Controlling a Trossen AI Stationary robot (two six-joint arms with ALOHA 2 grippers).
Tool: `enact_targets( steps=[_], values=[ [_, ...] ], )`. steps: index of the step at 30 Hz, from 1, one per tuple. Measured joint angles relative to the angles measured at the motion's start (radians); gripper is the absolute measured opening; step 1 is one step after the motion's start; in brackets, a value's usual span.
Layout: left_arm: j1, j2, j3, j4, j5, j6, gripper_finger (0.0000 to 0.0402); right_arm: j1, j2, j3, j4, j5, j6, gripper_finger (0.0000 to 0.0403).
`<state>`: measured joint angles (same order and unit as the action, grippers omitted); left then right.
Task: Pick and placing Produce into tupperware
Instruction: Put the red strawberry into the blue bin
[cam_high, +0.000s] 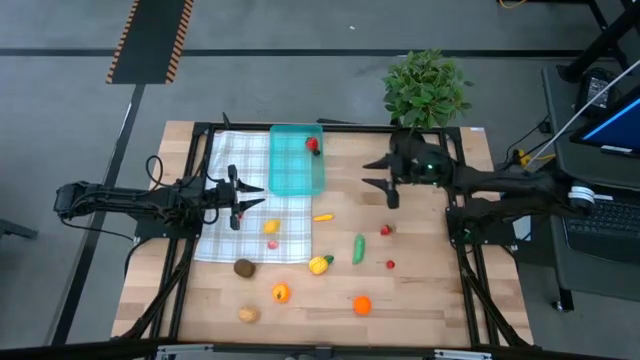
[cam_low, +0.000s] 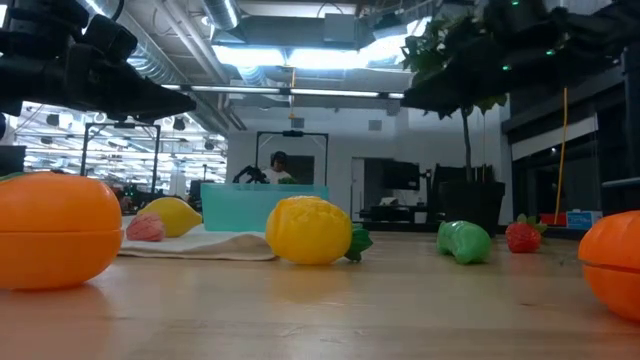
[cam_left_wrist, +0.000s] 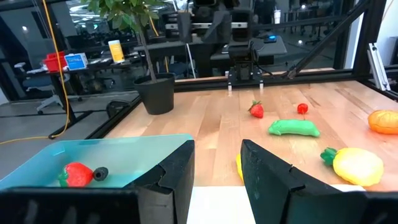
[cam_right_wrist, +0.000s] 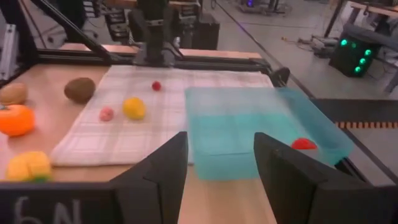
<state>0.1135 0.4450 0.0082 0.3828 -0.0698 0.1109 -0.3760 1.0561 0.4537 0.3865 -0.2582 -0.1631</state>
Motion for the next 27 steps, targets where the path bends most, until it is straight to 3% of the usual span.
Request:
enact_targets(
  steps=[9, 16, 21, 27],
  values=[
    [-0.001, 0.0, 0.0, 0.02, 0.001, -0.024, 0.0124, 0.047, -0.102, -0.069, -0.025, 0.001, 0.005, 0.0186],
    [-0.001, 0.0, 0.0, 0.021, 0.095, -0.025, 0.0124, 0.069, -0.102, -0.069, -0.064, -0.142, 0.076, 0.0186],
    [-0.001, 0.0, 0.0, 0.021, 0.17, -0.026, 0.0124, 0.085, -0.102, -0.069, -0.098, -0.187, 0.161, 0.0186],
    [-0.001, 0.0, 0.0, 0.021, 0.173, -0.029, 0.0124, 0.113, -0.102, -0.069, -0.104, -0.194, 0.16, 0.0186]
  ],
)
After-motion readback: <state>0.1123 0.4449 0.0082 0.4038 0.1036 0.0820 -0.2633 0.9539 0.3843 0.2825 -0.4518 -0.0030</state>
